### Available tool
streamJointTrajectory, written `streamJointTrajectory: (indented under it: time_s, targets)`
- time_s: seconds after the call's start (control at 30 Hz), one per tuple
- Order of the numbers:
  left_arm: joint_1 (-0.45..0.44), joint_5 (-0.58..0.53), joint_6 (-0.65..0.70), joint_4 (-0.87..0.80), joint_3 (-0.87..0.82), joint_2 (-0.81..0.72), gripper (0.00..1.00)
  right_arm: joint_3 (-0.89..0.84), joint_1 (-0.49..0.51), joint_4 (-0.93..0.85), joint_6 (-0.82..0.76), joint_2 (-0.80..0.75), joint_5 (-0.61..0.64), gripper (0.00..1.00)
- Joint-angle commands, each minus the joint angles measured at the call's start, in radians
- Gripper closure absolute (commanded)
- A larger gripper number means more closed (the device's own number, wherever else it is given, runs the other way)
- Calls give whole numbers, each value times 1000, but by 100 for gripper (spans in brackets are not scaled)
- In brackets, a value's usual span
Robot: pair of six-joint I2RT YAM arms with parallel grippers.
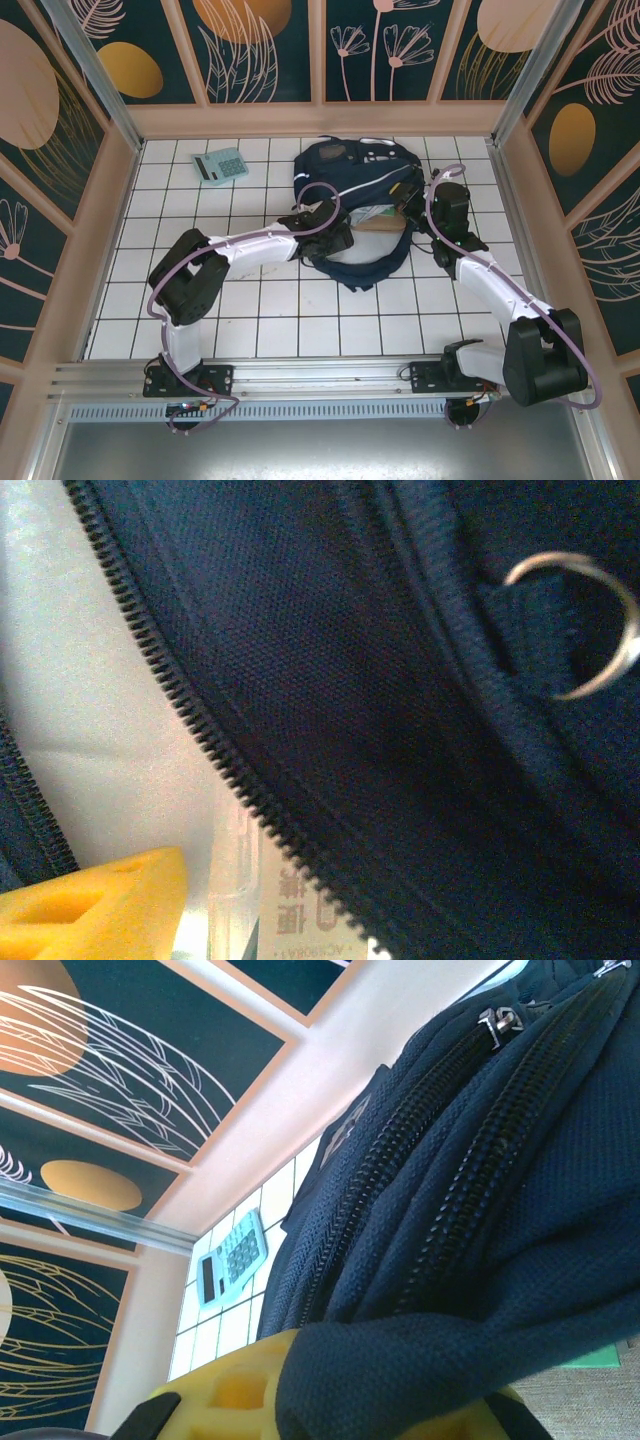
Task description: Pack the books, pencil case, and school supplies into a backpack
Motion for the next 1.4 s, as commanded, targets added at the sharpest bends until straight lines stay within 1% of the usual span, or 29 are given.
streamJointTrajectory:
  time_s: [0.0,0.07,0.13,0.2,0.27,0.4,0.53,0.6,0.7,0.77,0.87,1.0,1.1,1.23,1.37]
  targets:
    - [30,-52,-45,158,-10,-82,26,16,27,62,-29,-15,-70,97]
    - [30,-51,-36,158,-36,-112,26,17,27,62,-31,-11,-72,97]
    - [29,-51,-43,162,-77,-146,29,16,28,65,-30,-8,-71,97]
    - [30,-38,-53,206,-130,-180,33,16,28,67,-28,-4,-72,97]
    - [30,5,-61,280,-176,-195,35,15,32,69,-27,0,-72,97]
    - [30,93,-62,378,-179,-155,37,20,41,69,-29,10,-73,97]
    - [25,164,-65,403,-135,-89,39,22,43,66,-33,11,-70,97]
    - [20,196,-67,450,-137,-84,41,22,44,65,-34,9,-67,97]
    - [11,208,-56,507,-156,-102,41,22,43,65,-34,12,-67,97]
    - [11,182,-36,472,-156,-124,41,22,44,63,-34,14,-67,97]
    - [11,94,-6,354,-154,-165,38,21,44,63,-34,15,-65,97]
    - [11,-32,35,180,-159,-223,32,20,43,63,-35,12,-65,97]
    - [18,-145,58,80,-190,-285,31,20,44,64,-36,12,-67,99]
    - [65,-194,77,36,-257,-368,30,21,44,65,-36,11,-67,100]
    - [144,-209,140,29,-302,-450,31,20,47,65,-38,8,-67,100]
